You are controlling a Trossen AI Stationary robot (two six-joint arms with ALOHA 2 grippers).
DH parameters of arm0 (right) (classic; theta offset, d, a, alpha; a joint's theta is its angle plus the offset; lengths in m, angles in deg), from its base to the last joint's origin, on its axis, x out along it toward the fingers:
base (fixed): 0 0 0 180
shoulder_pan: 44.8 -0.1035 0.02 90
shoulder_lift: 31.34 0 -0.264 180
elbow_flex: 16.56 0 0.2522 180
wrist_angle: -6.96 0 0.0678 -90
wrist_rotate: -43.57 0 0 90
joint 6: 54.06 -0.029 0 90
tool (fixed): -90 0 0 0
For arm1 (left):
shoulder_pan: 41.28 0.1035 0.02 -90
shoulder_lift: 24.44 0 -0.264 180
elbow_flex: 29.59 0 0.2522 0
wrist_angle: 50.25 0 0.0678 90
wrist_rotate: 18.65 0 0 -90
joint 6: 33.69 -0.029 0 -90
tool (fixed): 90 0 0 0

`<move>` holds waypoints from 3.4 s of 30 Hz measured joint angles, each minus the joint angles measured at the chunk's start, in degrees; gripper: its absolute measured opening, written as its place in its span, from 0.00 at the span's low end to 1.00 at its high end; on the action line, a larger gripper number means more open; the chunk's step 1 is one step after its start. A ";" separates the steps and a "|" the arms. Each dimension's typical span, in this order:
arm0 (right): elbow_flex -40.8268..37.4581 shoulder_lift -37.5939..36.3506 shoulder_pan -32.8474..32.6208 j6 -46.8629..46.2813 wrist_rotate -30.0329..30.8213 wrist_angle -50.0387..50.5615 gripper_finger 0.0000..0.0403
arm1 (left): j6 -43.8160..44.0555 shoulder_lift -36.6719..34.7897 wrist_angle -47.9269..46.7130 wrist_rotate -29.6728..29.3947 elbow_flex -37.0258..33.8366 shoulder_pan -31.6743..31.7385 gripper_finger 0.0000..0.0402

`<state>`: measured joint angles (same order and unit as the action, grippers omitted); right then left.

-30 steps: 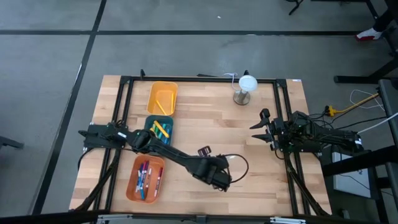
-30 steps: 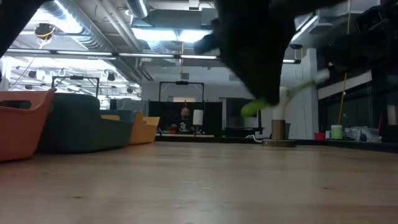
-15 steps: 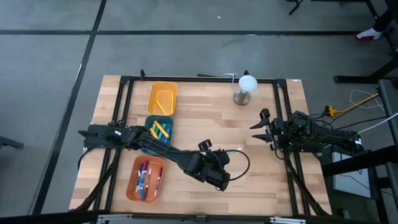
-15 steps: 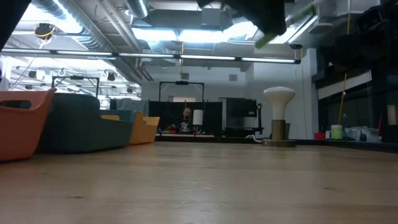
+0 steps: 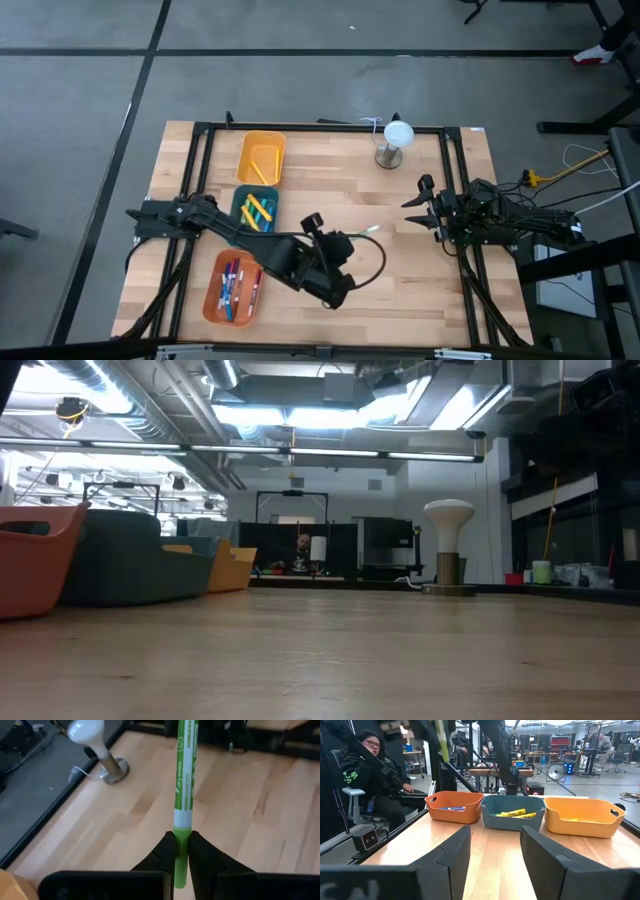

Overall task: Pick & Place Markers
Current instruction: Put the light green marker pen into the orange bin

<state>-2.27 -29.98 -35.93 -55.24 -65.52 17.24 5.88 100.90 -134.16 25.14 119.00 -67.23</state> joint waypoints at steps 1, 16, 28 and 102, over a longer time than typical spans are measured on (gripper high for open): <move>0.00 0.00 0.00 0.02 0.00 0.00 0.42 | 0.68 -0.44 -0.24 -0.57 0.02 -0.28 0.06; 0.00 0.00 0.00 0.02 0.00 0.00 0.42 | 20.63 -4.03 -20.15 -2.13 0.02 -4.80 0.06; 0.00 0.00 0.01 0.02 0.00 0.01 0.42 | 22.33 -4.22 -19.86 8.15 -1.11 -6.66 0.06; -0.01 0.00 0.00 0.00 0.00 0.00 0.42 | 82.04 -43.59 30.99 54.93 -73.77 -20.06 0.07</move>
<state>-2.28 -29.98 -35.94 -55.24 -65.52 17.24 87.92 57.32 -103.17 80.07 45.23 -87.29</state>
